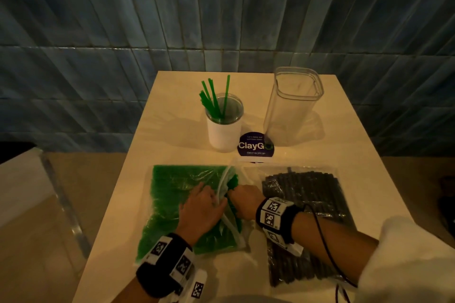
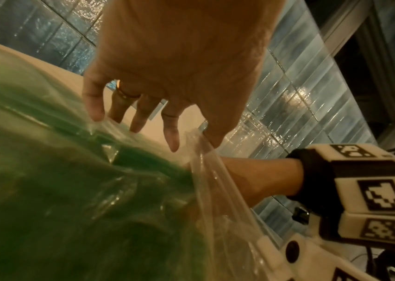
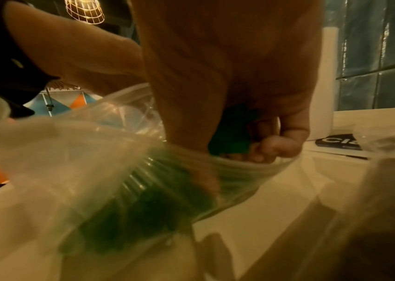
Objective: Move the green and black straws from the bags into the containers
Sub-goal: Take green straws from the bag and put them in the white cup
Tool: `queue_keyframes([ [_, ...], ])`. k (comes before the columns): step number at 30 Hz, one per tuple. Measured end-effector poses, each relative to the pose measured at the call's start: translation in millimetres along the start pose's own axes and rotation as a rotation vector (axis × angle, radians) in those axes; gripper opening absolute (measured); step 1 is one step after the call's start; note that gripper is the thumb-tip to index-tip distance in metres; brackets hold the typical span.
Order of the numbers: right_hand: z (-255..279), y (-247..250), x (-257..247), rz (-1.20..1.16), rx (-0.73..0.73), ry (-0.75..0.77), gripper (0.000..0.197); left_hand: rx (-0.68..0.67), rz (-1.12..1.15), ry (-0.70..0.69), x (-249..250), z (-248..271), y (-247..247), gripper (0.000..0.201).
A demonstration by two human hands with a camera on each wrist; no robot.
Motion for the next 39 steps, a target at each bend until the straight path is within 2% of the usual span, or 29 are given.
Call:
queue_keyframes([
  [3,2,3,5,0.077,0.007,-0.012,0.031,0.004,-0.053,0.000,-1,-1,0,0.027],
  [7,6,9,12,0.076,0.017,-0.025,0.051,0.027,-0.123,-0.010,1,-2,2,0.023],
  [9,10,11,16,0.053,0.032,-0.034,0.054,0.056,-0.132,-0.022,3,-2,4,0.027],
  [11,15,12,21,0.041,0.055,-0.044,0.050,0.046,-0.103,-0.015,2,-5,2,0.042],
  [14,24,17,32,0.081,0.079,-0.079,0.034,-0.068,-0.031,0.019,-8,-13,-9,0.063],
  [18,41,25,59,0.164,0.081,-0.128,0.028,-0.202,-0.103,0.054,-17,-13,-21,0.060],
  [26,103,56,130,0.223,0.039,-0.325,0.031,-0.248,-0.189,0.032,-18,-9,-32,0.063],
  [28,119,71,147,0.226,0.047,-0.393,0.035,-0.264,-0.194,0.044,-18,-9,-32,0.069],
  [30,132,88,158,0.221,0.070,-0.452,0.038,-0.260,-0.142,0.067,-16,-9,-30,0.087],
  [32,141,103,160,0.226,0.095,-0.485,0.038,-0.130,-0.011,0.042,-8,-9,-21,0.113],
  [34,146,113,152,0.259,0.122,-0.483,0.036,0.137,0.014,-0.143,12,-7,-1,0.126],
  [36,145,118,131,0.284,0.131,-0.430,0.033,0.358,-0.136,-0.392,36,-2,14,0.121],
  [38,140,117,104,0.278,0.135,-0.320,0.030,0.431,-0.302,-0.534,60,2,23,0.105],
  [39,136,117,90,0.262,0.145,-0.259,0.029,0.404,-0.347,-0.555,68,2,24,0.092],
])
Point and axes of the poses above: each hand's wrist, its own z-axis away from the middle knuckle, its own y-axis out of the back of the hand, x = y × z, the point moved 5 cm from there along -z, towards the middle knuckle
